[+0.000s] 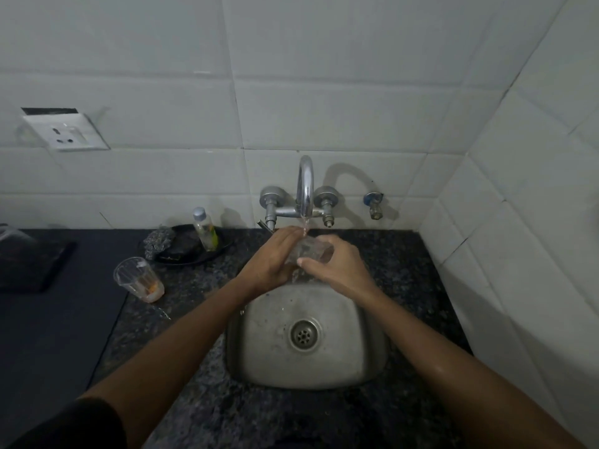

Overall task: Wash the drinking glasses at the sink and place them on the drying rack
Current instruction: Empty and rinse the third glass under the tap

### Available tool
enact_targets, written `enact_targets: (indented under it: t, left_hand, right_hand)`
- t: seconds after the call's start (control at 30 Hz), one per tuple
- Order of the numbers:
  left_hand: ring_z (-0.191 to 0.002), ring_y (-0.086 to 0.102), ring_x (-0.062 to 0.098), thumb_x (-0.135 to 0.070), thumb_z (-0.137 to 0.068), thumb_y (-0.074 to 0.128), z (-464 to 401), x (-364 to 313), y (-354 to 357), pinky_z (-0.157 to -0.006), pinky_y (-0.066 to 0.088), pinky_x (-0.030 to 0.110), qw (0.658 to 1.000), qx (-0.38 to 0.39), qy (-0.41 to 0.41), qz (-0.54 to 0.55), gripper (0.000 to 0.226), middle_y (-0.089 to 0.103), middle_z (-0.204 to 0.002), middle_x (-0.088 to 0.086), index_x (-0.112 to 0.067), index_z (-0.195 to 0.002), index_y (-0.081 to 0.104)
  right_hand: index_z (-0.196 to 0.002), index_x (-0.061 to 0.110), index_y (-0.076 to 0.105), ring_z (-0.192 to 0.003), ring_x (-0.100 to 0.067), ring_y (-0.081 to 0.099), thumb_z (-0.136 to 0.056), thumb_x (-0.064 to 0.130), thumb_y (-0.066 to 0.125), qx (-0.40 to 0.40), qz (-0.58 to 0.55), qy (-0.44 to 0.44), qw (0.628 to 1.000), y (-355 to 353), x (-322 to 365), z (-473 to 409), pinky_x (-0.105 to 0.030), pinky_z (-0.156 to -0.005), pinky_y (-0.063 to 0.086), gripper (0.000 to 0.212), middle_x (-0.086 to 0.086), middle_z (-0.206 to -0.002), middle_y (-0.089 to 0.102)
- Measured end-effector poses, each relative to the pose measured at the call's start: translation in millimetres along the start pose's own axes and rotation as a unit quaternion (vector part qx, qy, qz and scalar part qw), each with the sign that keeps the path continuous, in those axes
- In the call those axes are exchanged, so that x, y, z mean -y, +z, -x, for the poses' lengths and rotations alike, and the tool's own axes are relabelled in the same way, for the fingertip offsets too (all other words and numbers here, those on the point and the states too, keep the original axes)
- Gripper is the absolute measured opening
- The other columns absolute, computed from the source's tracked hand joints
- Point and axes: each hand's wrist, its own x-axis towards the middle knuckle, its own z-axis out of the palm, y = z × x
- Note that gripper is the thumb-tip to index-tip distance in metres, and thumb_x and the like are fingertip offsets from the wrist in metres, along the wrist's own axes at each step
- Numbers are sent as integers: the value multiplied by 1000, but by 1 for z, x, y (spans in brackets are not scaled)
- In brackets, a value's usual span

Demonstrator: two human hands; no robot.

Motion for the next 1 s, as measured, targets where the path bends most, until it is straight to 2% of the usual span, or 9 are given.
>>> enact_targets:
  t: [0.13, 0.3, 0.4, 0.47, 0.63, 0.73, 0.8, 0.93, 1.0]
  left_hand:
    - [-136, 50, 36, -5, -86, 61, -6, 2, -3, -115, 41, 46, 1000, 13, -7, 13, 62, 53, -143, 24, 10, -144, 46]
    - [-131, 52, 35, 1, -85, 70, -7, 0, 0, -115, 42, 42, 1000, -8, -10, 10, 56, 57, -136, 23, 11, -138, 52]
    - [-129, 53, 32, 3, -76, 76, -12, -6, 1, -113, 42, 39, 1000, -2, -18, 25, 68, 57, -136, 20, 7, -139, 51]
    - [-125, 54, 29, -1, -76, 77, -17, -7, -3, -110, 42, 35, 999, 2, -29, 36, 67, 59, -133, 17, 3, -138, 52]
    - [-123, 55, 29, -10, -87, 75, -17, -5, -4, -107, 42, 32, 999, -3, -31, 22, 54, 60, -131, 17, 3, -135, 55]
    - [-121, 55, 28, -14, -85, 70, -17, -6, -3, -105, 46, 37, 999, 11, -43, 29, 52, 59, -129, 15, 2, -132, 55]
    - [-116, 56, 28, -6, -78, 77, -20, -5, -5, -100, 47, 38, 998, 11, -51, 33, 55, 60, -125, 13, 0, -129, 56]
    - [-124, 52, 28, -10, -76, 84, -20, -5, -10, -106, 41, 30, 999, 16, -41, 12, 64, 58, -132, 17, 1, -132, 56]
    - [-126, 52, 29, -9, -78, 79, -17, -2, -7, -107, 44, 35, 999, 21, -34, 1, 62, 58, -134, 17, 2, -134, 55]
  right_hand:
    - [-142, 17, 58, -117, -10, 62, -76, 31, 91, -20, 96, -144, 985, 2, -7, 0, -30, -100, 54, 75, 1, -133, 63]
    - [-133, 17, 57, -95, -15, 76, -78, 43, 90, 73, -165, 111, 977, -1, -7, -6, -38, -85, 64, 69, -5, -123, 72]
    - [-131, 20, 61, -99, -10, 69, -75, 35, 90, -11, 84, -74, 994, -1, -9, -4, -25, -85, 58, 65, 4, -119, 68]
    - [-137, 20, 58, -109, -10, 64, -74, 30, 91, -26, 104, -129, 986, 0, -13, -4, -25, -90, 55, 72, 3, -128, 62]
    - [-134, 14, 56, -93, -13, 75, -82, 37, 89, 60, -203, 101, 972, 2, -8, -8, -31, -78, 63, 66, -3, -118, 71]
    - [-137, 20, 59, -105, -8, 67, -79, 33, 88, -2, 59, -74, 996, -1, -8, -6, -26, -88, 59, 66, 4, -125, 66]
    - [-141, 23, 56, -115, -11, 61, -78, 30, 88, -8, 106, -141, 984, 1, -10, -5, -31, -95, 57, 71, 3, -133, 58]
    - [-138, 26, 54, -110, -7, 66, -77, 60, 84, 68, -141, 88, 984, 3, -3, -10, -33, -93, 59, 76, 5, -129, 64]
    - [-133, 24, 60, -102, -10, 71, -78, 66, 79, 70, -115, 104, 985, 0, 1, -12, -39, -91, 61, 71, 4, -121, 71]
